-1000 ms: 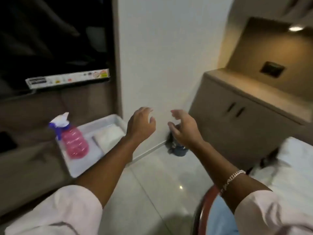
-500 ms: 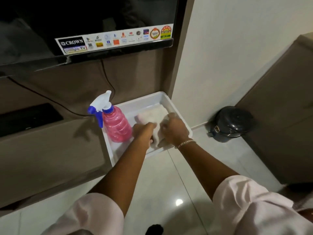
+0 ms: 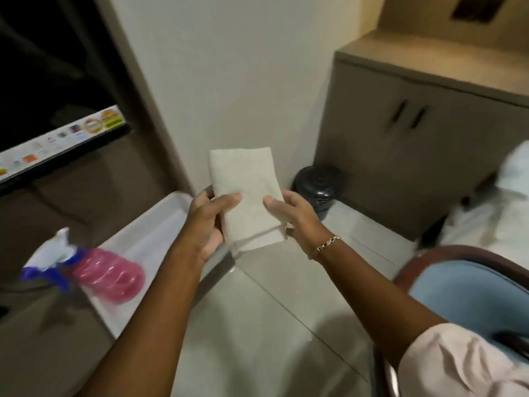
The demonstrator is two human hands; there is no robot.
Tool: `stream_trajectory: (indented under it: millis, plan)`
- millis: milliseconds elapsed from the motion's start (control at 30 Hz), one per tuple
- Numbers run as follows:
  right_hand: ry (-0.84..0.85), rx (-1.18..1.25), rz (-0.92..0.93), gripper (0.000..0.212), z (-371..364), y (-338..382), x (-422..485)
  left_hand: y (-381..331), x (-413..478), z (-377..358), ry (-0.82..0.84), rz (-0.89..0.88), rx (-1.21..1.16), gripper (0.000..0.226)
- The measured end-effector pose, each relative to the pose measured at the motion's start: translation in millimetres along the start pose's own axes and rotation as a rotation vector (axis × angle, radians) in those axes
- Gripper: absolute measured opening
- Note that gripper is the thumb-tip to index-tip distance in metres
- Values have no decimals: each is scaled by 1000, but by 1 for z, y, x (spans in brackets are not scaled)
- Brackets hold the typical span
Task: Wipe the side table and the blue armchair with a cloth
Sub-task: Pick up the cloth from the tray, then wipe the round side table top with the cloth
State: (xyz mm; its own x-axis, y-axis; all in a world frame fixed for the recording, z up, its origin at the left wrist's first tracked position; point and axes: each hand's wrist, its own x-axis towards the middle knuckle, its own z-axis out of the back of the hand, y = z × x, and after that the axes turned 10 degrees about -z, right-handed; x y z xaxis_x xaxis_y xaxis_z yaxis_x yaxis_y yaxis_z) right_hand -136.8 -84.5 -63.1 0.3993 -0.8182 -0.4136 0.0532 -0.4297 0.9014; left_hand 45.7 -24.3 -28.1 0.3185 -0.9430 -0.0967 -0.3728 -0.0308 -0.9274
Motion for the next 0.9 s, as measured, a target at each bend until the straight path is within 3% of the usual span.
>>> stream_trajectory:
  millis: [100, 267, 367, 467, 667, 900]
  plan:
    - [-38, 147, 38, 55, 75, -8, -60, 22, -24, -77, 207, 59, 45, 69]
    - [-418, 280, 128, 40, 206, -54, -199, 105, -100, -222, 428, 143, 126, 45]
    - [-613, 271, 103, 36, 281, -96, -285, 166, -164, -308, 503, 237, 146, 46]
    - [-822, 282, 37, 38, 352, -138, -367, 228, -232, -388, 608, 322, 190, 23]
    - [-1152, 58, -140, 19, 450, -219, -486, 328, -356, -496, 712, 396, 369, 15]
    - [-1349, 32, -425, 23, 524, -335, -586, 440, -471, -567, 975, 459, 644, 42]
